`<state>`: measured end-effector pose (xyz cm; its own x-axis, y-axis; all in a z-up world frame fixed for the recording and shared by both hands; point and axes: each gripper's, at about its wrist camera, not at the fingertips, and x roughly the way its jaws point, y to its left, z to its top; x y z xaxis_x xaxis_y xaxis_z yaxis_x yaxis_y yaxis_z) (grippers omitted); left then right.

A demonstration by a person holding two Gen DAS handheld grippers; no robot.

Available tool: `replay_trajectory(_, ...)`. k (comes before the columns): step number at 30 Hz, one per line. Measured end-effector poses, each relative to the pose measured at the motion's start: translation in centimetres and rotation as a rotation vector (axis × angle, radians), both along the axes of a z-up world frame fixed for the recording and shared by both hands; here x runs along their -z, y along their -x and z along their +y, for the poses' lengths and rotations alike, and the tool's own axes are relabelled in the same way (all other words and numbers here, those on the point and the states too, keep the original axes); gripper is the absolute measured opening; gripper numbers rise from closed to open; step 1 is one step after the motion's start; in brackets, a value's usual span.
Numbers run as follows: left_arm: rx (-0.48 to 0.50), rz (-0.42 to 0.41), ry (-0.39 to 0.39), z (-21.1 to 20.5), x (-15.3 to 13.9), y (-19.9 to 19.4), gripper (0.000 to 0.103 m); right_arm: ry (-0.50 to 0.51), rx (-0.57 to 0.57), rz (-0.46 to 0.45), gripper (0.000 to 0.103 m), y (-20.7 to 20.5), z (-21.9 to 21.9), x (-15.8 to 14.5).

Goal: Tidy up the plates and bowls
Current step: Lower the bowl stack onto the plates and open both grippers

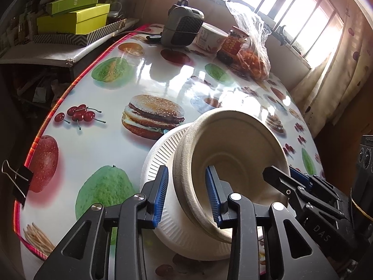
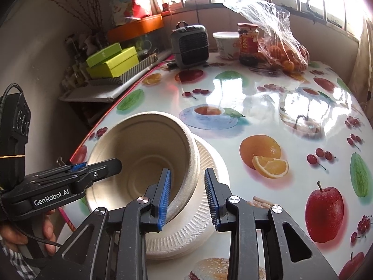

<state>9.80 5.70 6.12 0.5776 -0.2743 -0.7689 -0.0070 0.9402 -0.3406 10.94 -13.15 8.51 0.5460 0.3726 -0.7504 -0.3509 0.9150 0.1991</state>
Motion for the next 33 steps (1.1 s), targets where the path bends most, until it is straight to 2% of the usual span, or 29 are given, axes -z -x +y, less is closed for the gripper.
replay_trajectory(4, -0.003, -0.002, -0.003, 0.0, 0.0, -0.1, 0.043, -0.001, 0.002, 0.000, 0.036, 0.0, -0.1, 0.0)
replay_trajectory(16, -0.005, -0.013, -0.025, -0.1, -0.2, 0.2, 0.047, -0.009, 0.015, -0.011, 0.042, 0.2, -0.3, -0.3)
replay_trajectory(21, -0.015, -0.037, -0.048, 0.0, -0.6, 0.6, 0.049, -0.014, 0.021, -0.029, 0.047, 0.5, -0.5, -0.6)
replay_trajectory(33, -0.020, -0.069, -0.062, 0.0, -1.5, 1.6, 0.051, -0.024, 0.030, -0.058, 0.051, 1.4, -0.8, -1.4)
